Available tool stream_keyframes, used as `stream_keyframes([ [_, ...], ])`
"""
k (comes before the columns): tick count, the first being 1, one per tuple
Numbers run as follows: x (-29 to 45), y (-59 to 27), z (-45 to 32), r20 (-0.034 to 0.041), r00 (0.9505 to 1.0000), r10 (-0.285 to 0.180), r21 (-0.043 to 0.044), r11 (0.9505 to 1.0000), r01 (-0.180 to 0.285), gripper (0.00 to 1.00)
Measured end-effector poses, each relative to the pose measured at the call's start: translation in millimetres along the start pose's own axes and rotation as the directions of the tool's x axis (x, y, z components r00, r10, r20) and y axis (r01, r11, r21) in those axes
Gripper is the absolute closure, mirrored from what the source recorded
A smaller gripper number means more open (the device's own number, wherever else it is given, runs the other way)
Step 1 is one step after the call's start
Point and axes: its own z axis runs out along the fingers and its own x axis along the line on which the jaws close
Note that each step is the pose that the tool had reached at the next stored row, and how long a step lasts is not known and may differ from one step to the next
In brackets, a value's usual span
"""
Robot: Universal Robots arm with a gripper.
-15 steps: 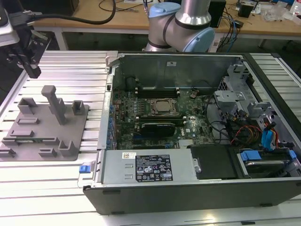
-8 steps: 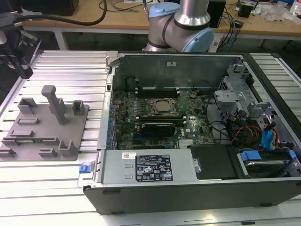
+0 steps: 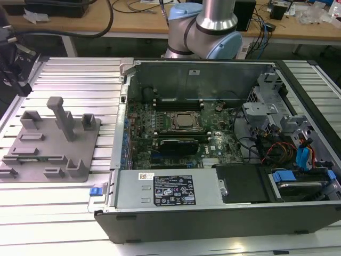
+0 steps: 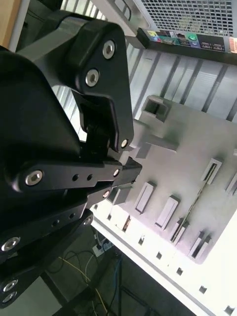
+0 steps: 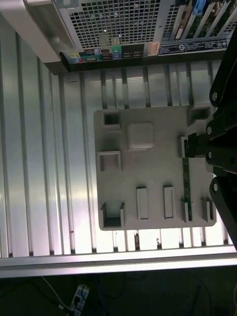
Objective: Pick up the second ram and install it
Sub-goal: 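Reach for the second ram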
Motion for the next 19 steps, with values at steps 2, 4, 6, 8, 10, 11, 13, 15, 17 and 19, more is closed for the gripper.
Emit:
stream_keyframes([
  [2,3.3,-1.3,5.9,-0.0001,1.0,0.0,0.0001,1.0,0.0,0.92],
  [4,7.2,-3.2,11.2,0.0001,1.0,0.0,0.0,1.0,0.0,0.92],
  [6,11.9,-6.1,17.0,0.0001,1.0,0.0,-0.0001,1.0,0.0,0.92],
  [8,15.2,-8.3,22.1,-0.0001,1.0,0.0,0.0,1.0,0.0,0.92],
  [10,16.9,-9.3,24.8,0.0,1.0,0.0,0.0,1.0,0.0,0.92],
  [11,18.3,-10.2,27.1,-0.0002,1.0,0.0,0.0002,1.0,0.0,0.92],
  [13,21.6,-11.4,32.5,-0.0001,1.0,0.0,0.0,1.0,0.0,0.92],
  [15,24.5,-12.6,37.3,-0.0001,1.0,0.0,0.0,1.0,0.0,0.92],
  [17,26.8,-13.4,40.9,-0.0001,1.0,0.0,0.0,1.0,0.0,0.92],
  [19,28.9,-13.9,43.1,0.0001,1.0,0.0,-0.0001,1.0,0.0,0.92],
])
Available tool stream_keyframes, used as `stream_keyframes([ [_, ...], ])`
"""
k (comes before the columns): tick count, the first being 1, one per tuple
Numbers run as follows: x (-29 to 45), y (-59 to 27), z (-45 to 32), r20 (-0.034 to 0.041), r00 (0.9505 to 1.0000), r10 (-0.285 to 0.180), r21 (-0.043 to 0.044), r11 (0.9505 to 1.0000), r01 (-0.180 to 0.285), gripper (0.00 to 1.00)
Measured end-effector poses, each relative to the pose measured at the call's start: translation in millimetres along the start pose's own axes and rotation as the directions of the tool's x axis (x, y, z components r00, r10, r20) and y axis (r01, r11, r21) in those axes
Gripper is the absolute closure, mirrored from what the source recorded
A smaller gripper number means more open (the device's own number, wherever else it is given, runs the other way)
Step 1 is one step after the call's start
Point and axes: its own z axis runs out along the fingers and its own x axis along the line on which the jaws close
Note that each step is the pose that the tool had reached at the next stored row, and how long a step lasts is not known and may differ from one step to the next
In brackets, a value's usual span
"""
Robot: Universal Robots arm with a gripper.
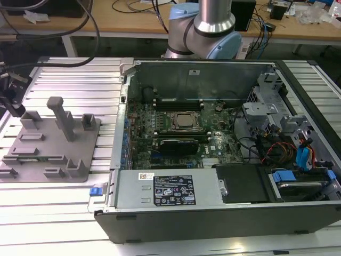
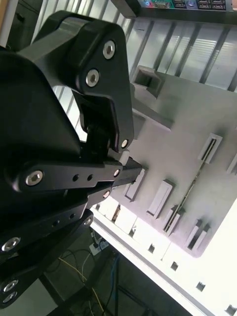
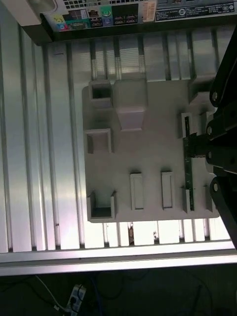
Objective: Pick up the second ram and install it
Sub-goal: 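Reach for the second ram, then pick up the second ram and move it above second insertion slot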
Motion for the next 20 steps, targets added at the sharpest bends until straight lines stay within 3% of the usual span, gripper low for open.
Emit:
stream_keyframes([
  [8,6.1,-0.7,2.6,-0.0001,1.0,0.0,0.0001,1.0,0.0,0.92],
  [20,6.7,-0.7,2.6,-0.0001,1.0,0.0,0.0001,1.0,0.0,0.92],
])
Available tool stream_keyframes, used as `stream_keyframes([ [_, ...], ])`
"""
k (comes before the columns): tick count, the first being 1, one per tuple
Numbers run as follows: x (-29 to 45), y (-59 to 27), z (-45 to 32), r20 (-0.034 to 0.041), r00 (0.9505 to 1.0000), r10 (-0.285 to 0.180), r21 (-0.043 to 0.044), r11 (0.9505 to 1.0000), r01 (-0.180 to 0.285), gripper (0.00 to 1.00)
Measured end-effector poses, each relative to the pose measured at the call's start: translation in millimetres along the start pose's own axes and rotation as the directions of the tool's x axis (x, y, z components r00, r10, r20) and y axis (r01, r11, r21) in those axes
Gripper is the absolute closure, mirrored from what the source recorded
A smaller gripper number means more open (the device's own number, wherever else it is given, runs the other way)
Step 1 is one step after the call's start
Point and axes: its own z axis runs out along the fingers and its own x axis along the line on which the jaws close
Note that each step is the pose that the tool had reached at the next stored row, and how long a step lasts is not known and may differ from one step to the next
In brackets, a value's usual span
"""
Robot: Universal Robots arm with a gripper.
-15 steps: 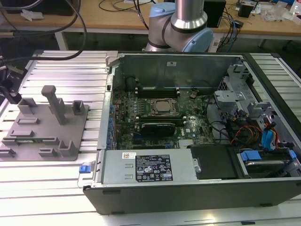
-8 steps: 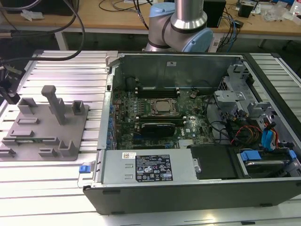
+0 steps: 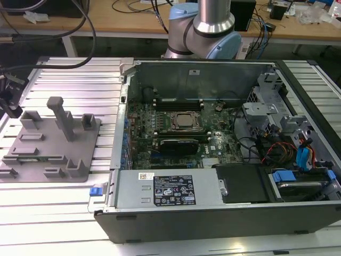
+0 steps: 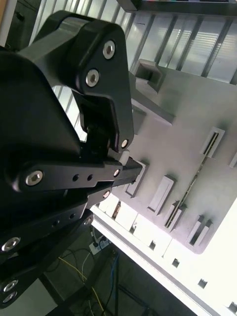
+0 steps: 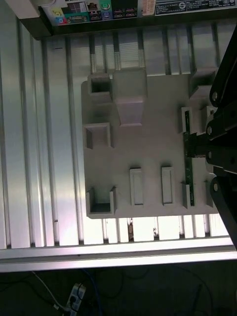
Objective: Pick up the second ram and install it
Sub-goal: 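Pick up the second ram and move it above second insertion slot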
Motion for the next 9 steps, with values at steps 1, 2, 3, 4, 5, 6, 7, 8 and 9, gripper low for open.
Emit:
stream_keyframes([
  [1,0.0,0.0,0.0,0.0,1.0,0.0,0.0,1.0,0.0,0.92],
  [2,0.1,0.0,0.0,-0.0001,1.0,0.0,0.0,1.0,0.0,0.92],
  [3,0.1,0.0,0.0,-0.0001,1.0,0.0,0.0,1.0,0.0,0.92],
  [4,0.1,0.0,0.0,-0.0002,1.0,-0.004,-0.0001,1.0,0.004,0.92],
  [5,0.2,0.0,-0.1,-0.0014,0.9996,-0.027,-0.0006,0.9996,0.027,0.92],
  [6,0.1,0.0,0.0,-0.0034,0.9972,-0.075,-0.0019,0.9972,0.075,0.92],
  [7,0.1,0.0,0.0,-0.0043,0.9954,-0.096,-0.0025,0.9954,0.096,0.92],
  [8,0.1,0.0,0.0,-0.0049,0.9939,-0.11,-0.0029,0.9939,0.11,0.92],
  [9,0.1,0.0,0.0,-0.0069,0.9874,-0.158,-0.0043,0.9874,0.158,0.92],
])
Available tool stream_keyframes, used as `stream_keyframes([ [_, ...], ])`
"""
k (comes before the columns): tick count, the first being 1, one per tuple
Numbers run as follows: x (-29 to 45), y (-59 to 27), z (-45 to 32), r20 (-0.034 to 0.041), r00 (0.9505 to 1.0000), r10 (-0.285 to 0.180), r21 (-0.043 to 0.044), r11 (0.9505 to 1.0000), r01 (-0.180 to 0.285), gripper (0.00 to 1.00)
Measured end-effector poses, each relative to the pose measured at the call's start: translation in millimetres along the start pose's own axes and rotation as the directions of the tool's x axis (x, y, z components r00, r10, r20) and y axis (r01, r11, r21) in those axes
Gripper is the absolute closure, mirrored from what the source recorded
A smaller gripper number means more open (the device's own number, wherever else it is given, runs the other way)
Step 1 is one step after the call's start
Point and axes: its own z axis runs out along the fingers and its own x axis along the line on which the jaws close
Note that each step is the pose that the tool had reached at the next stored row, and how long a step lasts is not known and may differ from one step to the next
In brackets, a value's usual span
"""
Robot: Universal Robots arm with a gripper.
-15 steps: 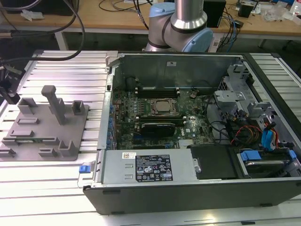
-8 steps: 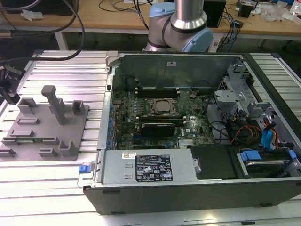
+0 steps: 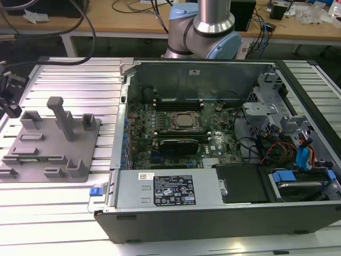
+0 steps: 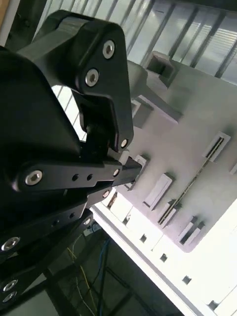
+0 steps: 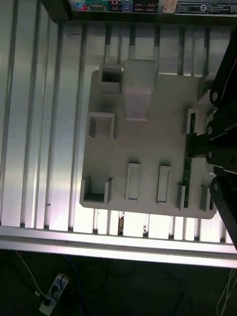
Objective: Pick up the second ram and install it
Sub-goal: 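Pick up the second ram and move it above second insertion slot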
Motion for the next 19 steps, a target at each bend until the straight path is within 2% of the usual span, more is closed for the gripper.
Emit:
stream_keyframes([
  [2,0.0,0.0,0.0,-0.0033,0.9973,-0.074,-0.0018,0.9973,0.074,0.92],
  [4,0.0,0.0,0.0,-0.005,0.9933,-0.115,-0.003,0.9933,0.115,0.92],
  [5,0.0,0.0,0.1,-0.0076,0.9845,-0.175,-0.0048,0.9845,0.175,0.92],
  [6,0.0,0.0,0.2,-0.0097,0.9732,-0.23,-0.0066,0.9732,0.23,0.92],
  [8,0.0,0.0,0.3,-0.0125,0.9531,-0.302,-0.0092,0.9532,0.302,0.92],
  [9,0.0,0.0,0.4,-0.0145,0.9347,-0.355,-0.0113,0.9348,0.355,0.92],
  [11,0.0,0.0,0.5,-0.0159,0.9185,-0.395,-0.0129,0.9187,0.395,0.92],
  [14,0.0,0.0,0.6,-0.0194,0.866,-0.5,-0.0177,0.8662,0.499,0.92],
  [15,0.0,0.0,0.7,-0.0201,0.8521,-0.523,-0.0189,0.8523,0.523,0.92],
  [16,0.0,0.0,0.7,-0.0206,0.8423,-0.539,-0.0197,0.8425,0.538,0.92],
  [17,0.0,0.0,0.7,-0.0216,0.8202,-0.572,-0.0215,0.8204,0.571,0.92],
  [18,0.0,0.0,0.7,-0.0221,0.8053,-0.593,-0.0227,0.8056,0.592,0.92],
  [19,0.0,-0.1,0.8,-0.0226,0.7928,-0.609,-0.0236,0.7931,0.609,0.92],
])
